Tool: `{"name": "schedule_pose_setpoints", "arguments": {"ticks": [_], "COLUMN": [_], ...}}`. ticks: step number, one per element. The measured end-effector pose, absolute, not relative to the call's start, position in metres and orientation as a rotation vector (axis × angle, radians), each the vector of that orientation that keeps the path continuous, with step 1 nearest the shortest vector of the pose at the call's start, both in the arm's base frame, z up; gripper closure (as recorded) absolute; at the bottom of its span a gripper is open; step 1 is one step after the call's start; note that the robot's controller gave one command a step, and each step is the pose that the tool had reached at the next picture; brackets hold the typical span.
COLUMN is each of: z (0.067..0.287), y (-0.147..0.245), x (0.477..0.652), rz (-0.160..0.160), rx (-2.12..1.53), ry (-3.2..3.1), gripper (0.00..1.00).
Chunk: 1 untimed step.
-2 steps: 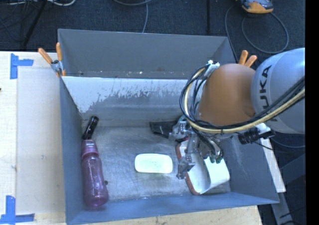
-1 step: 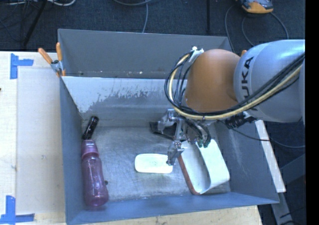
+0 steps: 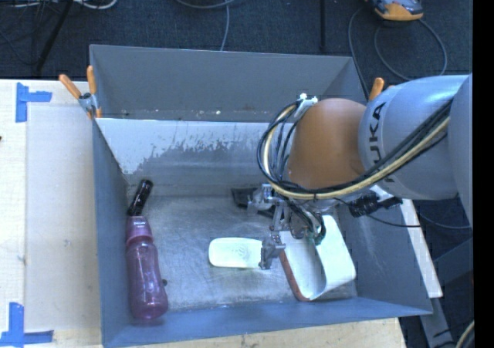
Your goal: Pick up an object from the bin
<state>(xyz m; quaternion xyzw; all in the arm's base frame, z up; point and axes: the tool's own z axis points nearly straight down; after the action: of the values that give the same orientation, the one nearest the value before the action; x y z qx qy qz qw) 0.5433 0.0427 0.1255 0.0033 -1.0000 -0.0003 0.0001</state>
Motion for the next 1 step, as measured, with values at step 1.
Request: {"name": "schedule_pose_setpoints", "arguments": {"ticks": [1], "z": [0.0684], "y": [0.0552], "x": [0.5425], "rz": [-0.001], "rx": [-0.061], "ry": [-3.143], "gripper": [0.00]}}
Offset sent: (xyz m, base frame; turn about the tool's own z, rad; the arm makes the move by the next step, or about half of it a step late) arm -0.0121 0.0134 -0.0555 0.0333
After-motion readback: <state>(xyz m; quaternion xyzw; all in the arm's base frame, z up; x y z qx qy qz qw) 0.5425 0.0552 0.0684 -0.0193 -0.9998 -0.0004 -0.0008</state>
